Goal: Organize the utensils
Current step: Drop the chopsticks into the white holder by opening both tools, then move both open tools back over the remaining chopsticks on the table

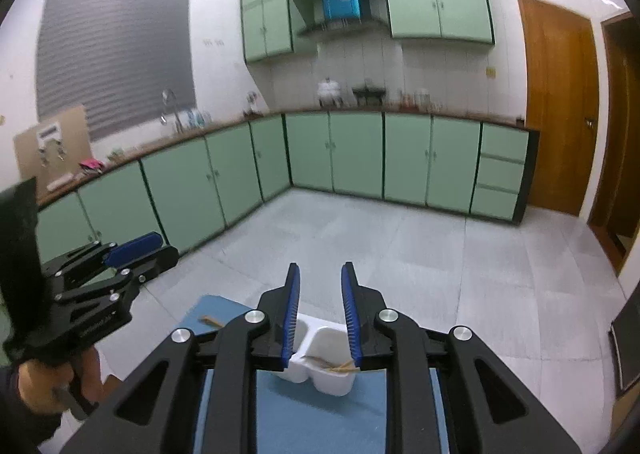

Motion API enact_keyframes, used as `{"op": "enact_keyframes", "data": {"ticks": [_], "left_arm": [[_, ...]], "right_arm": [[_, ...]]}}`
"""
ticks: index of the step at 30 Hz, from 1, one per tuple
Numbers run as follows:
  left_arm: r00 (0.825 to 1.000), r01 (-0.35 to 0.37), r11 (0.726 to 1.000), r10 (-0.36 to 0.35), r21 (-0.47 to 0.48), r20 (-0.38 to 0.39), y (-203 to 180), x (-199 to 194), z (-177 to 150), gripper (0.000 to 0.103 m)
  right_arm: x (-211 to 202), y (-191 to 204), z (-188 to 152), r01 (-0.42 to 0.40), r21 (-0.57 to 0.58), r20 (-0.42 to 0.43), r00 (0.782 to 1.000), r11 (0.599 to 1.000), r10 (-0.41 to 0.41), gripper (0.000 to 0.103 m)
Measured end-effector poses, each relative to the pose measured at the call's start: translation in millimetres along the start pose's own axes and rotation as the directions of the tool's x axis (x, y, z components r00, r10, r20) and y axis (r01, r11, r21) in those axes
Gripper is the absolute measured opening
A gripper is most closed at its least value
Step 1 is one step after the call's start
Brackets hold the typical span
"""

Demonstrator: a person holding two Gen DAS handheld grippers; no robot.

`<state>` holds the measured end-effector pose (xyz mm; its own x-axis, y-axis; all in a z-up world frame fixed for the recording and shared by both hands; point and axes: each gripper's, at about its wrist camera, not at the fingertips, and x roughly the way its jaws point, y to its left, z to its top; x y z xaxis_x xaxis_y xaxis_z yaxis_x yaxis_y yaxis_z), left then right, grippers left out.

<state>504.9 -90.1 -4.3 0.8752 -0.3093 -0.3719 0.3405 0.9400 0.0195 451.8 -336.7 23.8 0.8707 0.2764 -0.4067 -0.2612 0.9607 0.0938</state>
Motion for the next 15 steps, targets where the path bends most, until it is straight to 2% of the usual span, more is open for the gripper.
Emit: {"op": "enact_keyframes", "data": {"ticks": [3, 6, 10, 15], "left_arm": [[1.000, 0.009, 1.000, -0.009, 0.004, 0.010, -6.6, -46.6, -19.1, 0.046], [1.000, 0.006, 1.000, -0.006, 0.016, -0.017, -19.6, -97.2, -70.4, 0.048], [0.995, -0.017, 1.000, 0.019, 0.023, -0.094, -41.8, -139.0, -146.1, 0.057], [0.971, -0.043, 0.999, 0.036, -0.026, -0.234, -63.1, -168.4, -238.5, 0.066]], "right_arm": [[-57.6, 16.2, -43.8, 0.018, -0.043, 0.051, 0.999, 0.999, -0.016, 0.026], [-98.3, 34.4, -109.8, 0.041, -0.058, 0.031, 0.999, 0.997, -0.039, 0.027], [-136.8, 57.7, -206.5, 0.067, -0.014, -0.038, 0.997, 0.998, -0.068, 0.027], [-160.2, 76.4, -299.0, 0.135, 0.070, -0.108, 0.986, 0.988, -0.127, 0.029]]}}
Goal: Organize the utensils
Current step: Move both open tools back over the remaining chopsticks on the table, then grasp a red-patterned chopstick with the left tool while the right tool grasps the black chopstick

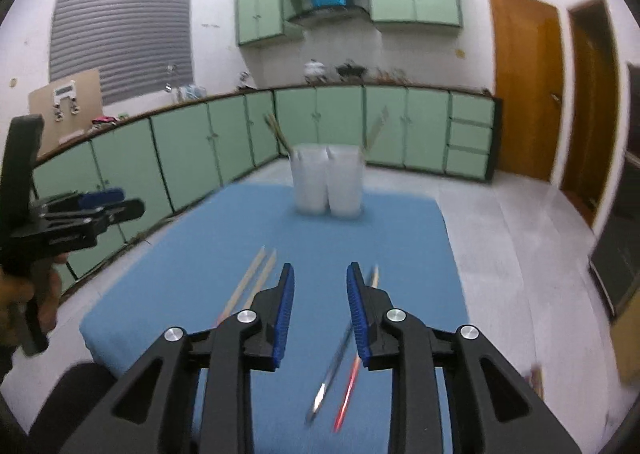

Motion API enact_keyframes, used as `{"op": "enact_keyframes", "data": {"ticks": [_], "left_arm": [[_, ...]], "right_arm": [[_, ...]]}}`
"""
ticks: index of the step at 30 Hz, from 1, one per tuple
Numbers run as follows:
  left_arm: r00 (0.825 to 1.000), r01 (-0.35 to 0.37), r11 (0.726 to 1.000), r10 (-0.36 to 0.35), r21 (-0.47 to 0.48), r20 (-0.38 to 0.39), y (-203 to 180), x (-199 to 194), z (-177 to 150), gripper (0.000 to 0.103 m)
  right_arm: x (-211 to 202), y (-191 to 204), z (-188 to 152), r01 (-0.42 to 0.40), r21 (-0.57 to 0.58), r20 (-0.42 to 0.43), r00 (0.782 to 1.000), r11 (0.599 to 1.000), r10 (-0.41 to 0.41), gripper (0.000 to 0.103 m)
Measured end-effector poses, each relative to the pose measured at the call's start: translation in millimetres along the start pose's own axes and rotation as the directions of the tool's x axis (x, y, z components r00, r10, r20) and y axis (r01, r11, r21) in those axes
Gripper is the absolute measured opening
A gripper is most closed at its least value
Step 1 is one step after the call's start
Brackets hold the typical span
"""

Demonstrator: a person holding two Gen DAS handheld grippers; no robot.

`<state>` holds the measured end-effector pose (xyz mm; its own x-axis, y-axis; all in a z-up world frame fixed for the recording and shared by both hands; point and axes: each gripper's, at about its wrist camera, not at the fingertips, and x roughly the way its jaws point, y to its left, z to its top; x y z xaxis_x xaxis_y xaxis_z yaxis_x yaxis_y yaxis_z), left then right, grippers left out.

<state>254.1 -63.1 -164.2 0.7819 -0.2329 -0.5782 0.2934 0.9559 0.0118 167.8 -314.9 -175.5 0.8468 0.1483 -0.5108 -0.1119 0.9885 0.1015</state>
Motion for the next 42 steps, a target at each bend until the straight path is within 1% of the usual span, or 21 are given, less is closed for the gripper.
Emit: {"op": "enact_keyframes", "data": {"ticks": [1, 2, 4, 7, 9, 11, 14, 17, 20, 26, 27, 28, 29, 31, 34, 35, 36, 37, 38, 40, 42], "left_arm": [[1.000, -0.007, 1.000, 0.007, -0.001, -0.022, -2.6, 2.1, -12.0, 0.070], [0.999, -0.012, 1.000, 0.012, -0.002, -0.045, -7.3, 3.7, -26.5, 0.070], [0.996, -0.021, 1.000, 0.021, -0.004, -0.081, -13.2, 8.4, -48.7, 0.070], [0.990, 0.006, 0.999, -0.012, -0.047, -0.142, -21.4, 19.2, -74.8, 0.070], [0.989, -0.020, 0.999, 0.017, -0.025, -0.147, -28.2, 25.7, -86.1, 0.070], [0.987, -0.026, 0.999, 0.019, -0.038, -0.160, -31.1, 32.9, -89.5, 0.070], [0.983, -0.053, 0.998, 0.044, -0.045, -0.177, -29.5, 43.6, -97.5, 0.072], [0.980, -0.056, 0.997, 0.044, -0.056, -0.196, -29.1, 50.8, -104.5, 0.073], [0.977, -0.059, 0.996, 0.045, -0.061, -0.210, -30.9, 56.7, -104.3, 0.073], [0.972, -0.063, 0.995, 0.045, -0.073, -0.229, -37.0, 70.7, -106.5, 0.072], [0.974, -0.069, 0.995, 0.051, -0.073, -0.223, -37.9, 71.6, -105.8, 0.069], [0.974, -0.069, 0.995, 0.051, -0.071, -0.221, -38.9, 72.6, -105.3, 0.062], [0.975, -0.068, 0.996, 0.053, -0.064, -0.217, -40.6, 73.2, -105.0, 0.058], [0.977, -0.064, 0.996, 0.050, -0.060, -0.207, -43.4, 72.6, -103.8, 0.038], [0.979, -0.056, 0.996, 0.040, -0.076, -0.202, -41.5, 72.5, -102.5, 0.021], [0.979, -0.055, 0.995, 0.038, -0.082, -0.203, -39.9, 72.6, -102.2, 0.019], [0.978, -0.053, 0.994, 0.034, -0.090, -0.204, -37.5, 72.2, -101.9, 0.014], [0.978, -0.051, 0.994, 0.030, -0.097, -0.206, -37.7, 72.4, -101.5, 0.011], [0.978, -0.047, 0.994, 0.025, -0.104, -0.207, -37.0, 72.5, -100.9, 0.010], [0.977, -0.041, 0.993, 0.017, -0.108, -0.211, -36.5, 72.3, -100.0, 0.006], [0.978, -0.034, 0.993, 0.010, -0.114, -0.208, -35.2, 69.2, -97.9, 0.006]], "right_arm": [[2.8, -0.1, -14.1, -0.001, 0.032, -0.027, 1.000, 0.999, 0.002, 0.029], [6.1, 1.7, -31.3, -0.002, 0.064, -0.060, 0.998, 0.998, 0.006, 0.029], [8.1, 7.4, -52.3, 0.019, 0.063, -0.090, 0.996, 0.998, -0.014, 0.029], [15.0, 8.7, -70.1, 0.028, 0.085, -0.118, 0.993, 0.996, -0.018, 0.029], [23.1, 7.9, -75.5, 0.037, 0.084, -0.133, 0.991, 0.996, -0.026, 0.029], [30.8, 7.7, -78.6, 0.040, 0.081, -0.146, 0.989, 0.996, -0.027, 0.029], [38.3, 6.9, -83.1, 0.046, 0.091, -0.162, 0.986, 0.995, -0.031, 0.029], [46.3, 6.0, -88.1, 0.048, 0.095, -0.180, 0.983, 0.994, -0.030, 0.029], [52.2, 4.3, -91.0, 0.051, 0.102, -0.199, 0.980, 0.994, -0.029, 0.029], [60.2, 6.3, -93.9, 0.055, 0.079, -0.204, 0.978, 0.995, -0.038, 0.029], [61.6, 7.2, -92.8, 0.057, 0.075, -0.203, 0.978, 0.996, -0.040, 0.029], [62.9, 7.7, -92.8, 0.059, 0.071, -0.200, 0.979, 0.996, -0.044, 0.029], [64.4, 8.1, -92.2, 0.061, 0.070, -0.199, 0.979, 0.996, -0.046, 0.029], [66.5, 9.0, -92.0, 0.062, 0.068, -0.197, 0.979, 0.996, -0.047, 0.029], [66.5, 8.9, -92.4, 0.061, 0.060, -0.196, 0.979, 0.996, -0.048, 0.025], [66.1, 8.2, -92.7, 0.060, 0.061, -0.197, 0.979, 0.996, -0.046, 0.019], [66.3, 7.7, -92.4, 0.060, 0.063, -0.198, 0.979, 0.996, -0.046, 0.014], [66.0, 7.3, -92.5, 0.059, 0.063, -0.199, 0.979, 0.996, -0.046, 0.012], [65.2, 7.5, -91.9, 0.059, 0.063, -0.199, 0.979, 0.996, -0.046, 0.010], [64.1, 6.9, -90.1, 0.053, 0.074, -0.201, 0.979, 0.996, -0.038, 0.009], [61.0, 6.8, -88.4, 0.050, 0.073, -0.199, 0.979, 0.996, -0.034, 0.009]]}}
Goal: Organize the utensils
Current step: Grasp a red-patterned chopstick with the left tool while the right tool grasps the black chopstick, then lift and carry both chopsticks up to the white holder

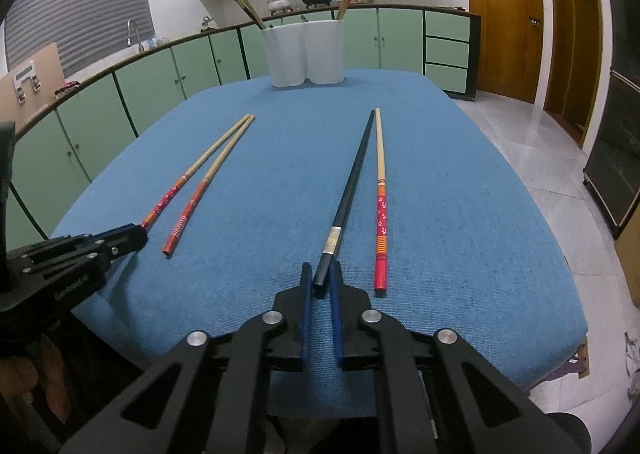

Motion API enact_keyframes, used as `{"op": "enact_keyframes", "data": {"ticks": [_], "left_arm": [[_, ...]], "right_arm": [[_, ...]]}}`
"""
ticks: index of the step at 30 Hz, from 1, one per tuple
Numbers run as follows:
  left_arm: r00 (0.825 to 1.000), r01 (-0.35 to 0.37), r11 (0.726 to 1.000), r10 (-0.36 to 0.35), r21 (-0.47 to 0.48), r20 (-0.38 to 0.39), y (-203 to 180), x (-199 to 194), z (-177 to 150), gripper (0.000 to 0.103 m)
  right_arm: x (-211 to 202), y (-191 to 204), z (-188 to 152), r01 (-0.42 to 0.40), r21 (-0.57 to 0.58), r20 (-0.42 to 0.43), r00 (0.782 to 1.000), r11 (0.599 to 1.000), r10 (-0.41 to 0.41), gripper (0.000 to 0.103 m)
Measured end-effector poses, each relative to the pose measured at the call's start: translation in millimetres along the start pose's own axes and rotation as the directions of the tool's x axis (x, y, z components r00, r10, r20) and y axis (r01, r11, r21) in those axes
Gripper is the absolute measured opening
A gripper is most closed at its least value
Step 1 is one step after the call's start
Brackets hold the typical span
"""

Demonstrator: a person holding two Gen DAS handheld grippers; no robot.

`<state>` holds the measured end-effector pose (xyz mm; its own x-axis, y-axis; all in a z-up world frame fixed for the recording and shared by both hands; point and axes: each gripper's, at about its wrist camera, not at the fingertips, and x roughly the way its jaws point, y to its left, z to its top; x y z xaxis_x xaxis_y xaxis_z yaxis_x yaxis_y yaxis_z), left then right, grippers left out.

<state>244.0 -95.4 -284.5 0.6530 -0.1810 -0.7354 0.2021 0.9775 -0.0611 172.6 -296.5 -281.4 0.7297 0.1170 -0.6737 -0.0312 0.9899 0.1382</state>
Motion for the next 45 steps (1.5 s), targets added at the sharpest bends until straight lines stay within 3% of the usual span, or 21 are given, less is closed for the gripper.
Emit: {"op": "enact_keyframes", "data": {"ticks": [5, 10, 21, 35, 45], "left_arm": [[0.999, 0.006, 1.000, -0.005, -0.015, 0.033, 5.1, -17.8, 9.4, 0.005], [0.993, 0.008, 1.000, -0.006, -0.015, 0.114, 9.7, -51.6, 28.4, 0.005], [0.952, 0.025, 0.998, -0.043, 0.063, 0.304, 9.0, -97.6, 105.9, 0.005], [0.945, 0.069, 0.990, -0.106, 0.127, 0.310, 12.0, -70.8, 211.1, 0.005], [0.951, 0.096, 0.989, -0.125, 0.116, 0.282, 24.2, -54.3, 221.1, 0.005]], "right_arm": [[-17.1, 2.6, 7.7, 0.000, -0.019, 0.042, 0.999, 1.000, 0.001, 0.009], [-39.9, 3.3, 24.3, 0.008, -0.045, 0.100, 0.995, 0.999, -0.003, 0.009], [-72.8, 8.0, 105.6, 0.003, -0.163, 0.237, 0.971, 0.987, 0.036, 0.009], [-35.9, 6.8, 224.4, -0.065, -0.290, 0.188, 0.974, 0.955, 0.124, 0.007], [-1.8, -2.7, 274.5, -0.102, -0.288, 0.129, 0.981, 0.952, 0.144, 0.007]]}}
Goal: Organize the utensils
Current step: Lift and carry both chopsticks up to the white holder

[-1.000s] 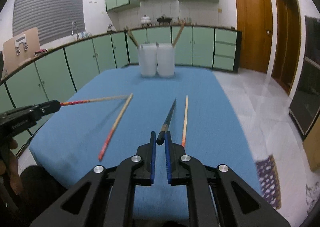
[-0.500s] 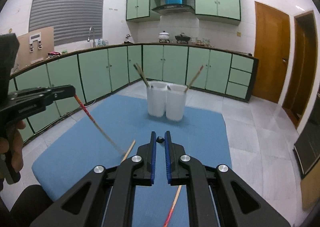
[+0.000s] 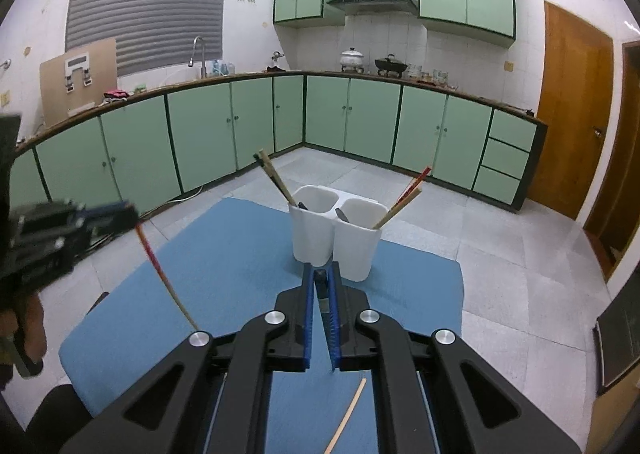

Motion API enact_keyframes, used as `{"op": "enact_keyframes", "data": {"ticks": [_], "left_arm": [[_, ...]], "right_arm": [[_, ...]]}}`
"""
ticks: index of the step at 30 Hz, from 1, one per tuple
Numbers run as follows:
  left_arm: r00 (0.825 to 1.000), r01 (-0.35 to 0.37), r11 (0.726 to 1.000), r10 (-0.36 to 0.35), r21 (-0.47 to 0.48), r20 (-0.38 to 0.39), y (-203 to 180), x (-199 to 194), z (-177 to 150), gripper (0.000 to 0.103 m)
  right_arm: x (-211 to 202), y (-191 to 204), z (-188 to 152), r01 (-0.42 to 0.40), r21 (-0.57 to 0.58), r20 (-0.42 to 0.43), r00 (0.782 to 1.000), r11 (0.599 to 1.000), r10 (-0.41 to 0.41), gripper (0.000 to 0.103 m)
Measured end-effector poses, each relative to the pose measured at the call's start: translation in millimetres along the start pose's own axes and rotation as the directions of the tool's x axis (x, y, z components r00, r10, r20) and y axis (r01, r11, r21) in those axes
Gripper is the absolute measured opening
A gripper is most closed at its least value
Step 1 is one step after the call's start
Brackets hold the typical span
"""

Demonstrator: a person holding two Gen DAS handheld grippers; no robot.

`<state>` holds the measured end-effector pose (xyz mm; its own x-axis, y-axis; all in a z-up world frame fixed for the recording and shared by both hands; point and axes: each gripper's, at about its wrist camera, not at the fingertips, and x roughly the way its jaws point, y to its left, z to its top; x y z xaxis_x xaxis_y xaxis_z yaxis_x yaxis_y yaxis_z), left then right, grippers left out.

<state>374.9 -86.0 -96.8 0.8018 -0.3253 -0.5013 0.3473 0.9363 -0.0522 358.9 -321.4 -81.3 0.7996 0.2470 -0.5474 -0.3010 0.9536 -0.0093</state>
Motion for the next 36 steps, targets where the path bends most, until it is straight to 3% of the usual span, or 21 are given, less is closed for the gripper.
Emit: {"op": "enact_keyframes", "data": {"ticks": [5, 12, 18, 25, 36], "left_arm": [[1.000, 0.013, 1.000, -0.013, -0.010, -0.016, 11.6, 7.4, 7.8, 0.005], [0.999, 0.030, 1.000, -0.030, -0.008, -0.012, 21.5, 14.9, 45.5, 0.005], [0.998, 0.063, 0.997, -0.062, -0.033, 0.024, 24.1, 18.6, 95.6, 0.005], [0.996, 0.047, 0.998, -0.044, -0.032, 0.077, 17.5, 35.3, 157.3, 0.005], [0.986, -0.015, 1.000, 0.010, 0.027, 0.165, -9.3, 91.4, 209.0, 0.005]], "right_arm": [[13.5, -23.3, 22.0, -0.032, 0.054, -0.042, 0.999, 0.998, 0.035, 0.007], [7.7, -34.2, 60.5, -0.072, 0.071, -0.049, 0.996, 0.995, 0.075, 0.007], [-8.7, -23.1, 101.1, -0.072, 0.022, -0.004, 0.997, 0.997, 0.072, 0.007], [-13.0, -20.6, 154.3, -0.056, -0.009, 0.061, 0.997, 0.998, 0.056, 0.007], [32.8, -39.8, 205.0, 0.006, 0.000, 0.120, 0.993, 1.000, -0.006, 0.006]]}}
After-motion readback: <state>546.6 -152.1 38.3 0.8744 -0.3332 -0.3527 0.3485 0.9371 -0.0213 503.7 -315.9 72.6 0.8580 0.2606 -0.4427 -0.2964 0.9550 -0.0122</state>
